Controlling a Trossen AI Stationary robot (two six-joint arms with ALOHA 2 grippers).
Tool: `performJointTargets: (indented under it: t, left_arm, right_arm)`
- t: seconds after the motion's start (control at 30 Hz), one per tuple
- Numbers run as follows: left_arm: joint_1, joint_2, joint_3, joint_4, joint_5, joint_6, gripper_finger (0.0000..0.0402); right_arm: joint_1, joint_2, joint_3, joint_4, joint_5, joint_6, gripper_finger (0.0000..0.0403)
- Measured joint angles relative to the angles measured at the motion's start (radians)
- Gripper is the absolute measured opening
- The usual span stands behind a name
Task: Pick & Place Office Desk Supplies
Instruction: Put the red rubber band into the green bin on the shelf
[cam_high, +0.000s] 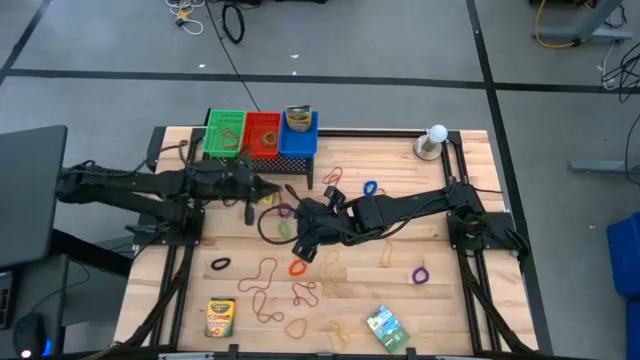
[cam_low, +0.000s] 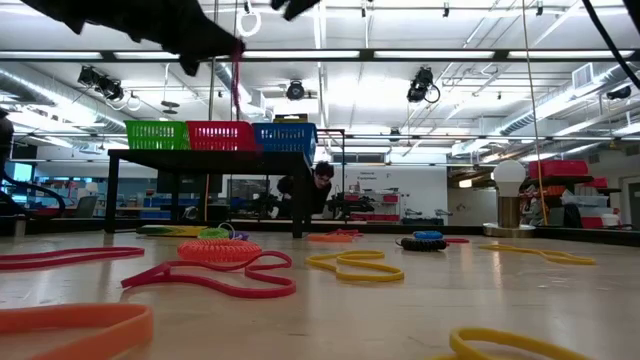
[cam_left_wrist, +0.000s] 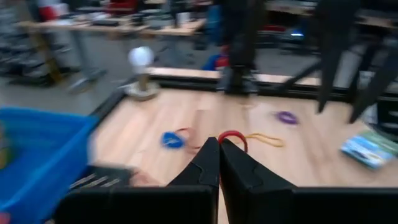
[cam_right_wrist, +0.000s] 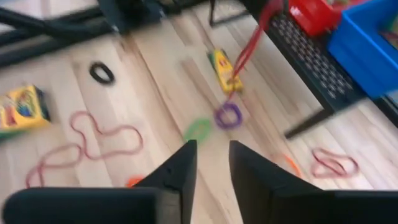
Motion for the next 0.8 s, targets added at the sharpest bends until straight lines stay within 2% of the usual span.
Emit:
performJointTargets:
  t: [0.13,0.33,0.53,0.67,0.8]
  left_arm:
    - [0.045,-0.068,0.072,-0.197,-0.101,-0.027,0.0003]
    - [0.134,-0.079,0.28,-0.458,-0.281,-0.017,0.0003]
    - [0.305,-0.08,0.45,-0.705,-0.381,-0.051,0.0003]
    - [0.467,-0.078,0.473,-0.79,-0.371,-0.046,0.0003]
    - [0.645,-0.043,0.472,-0.8,-0.299,-0.005,0.0003]
  right_arm:
    - [-0.006,-0.009,-0.002,-0.117,0.001,-0.011,0.0101]
    - [-0.048,-0.014,-0.011,-0.139,-0.053,-0.168,0.0011]
    - [-0.1,-0.039,-0.011,-0.141,-0.087,-0.289,0.0006]
    - [-0.122,-0.067,-0.011,-0.126,-0.088,-0.345,0.0007]
    - [-0.136,-0.082,-0.011,-0.129,-0.09,-0.387,0.0003]
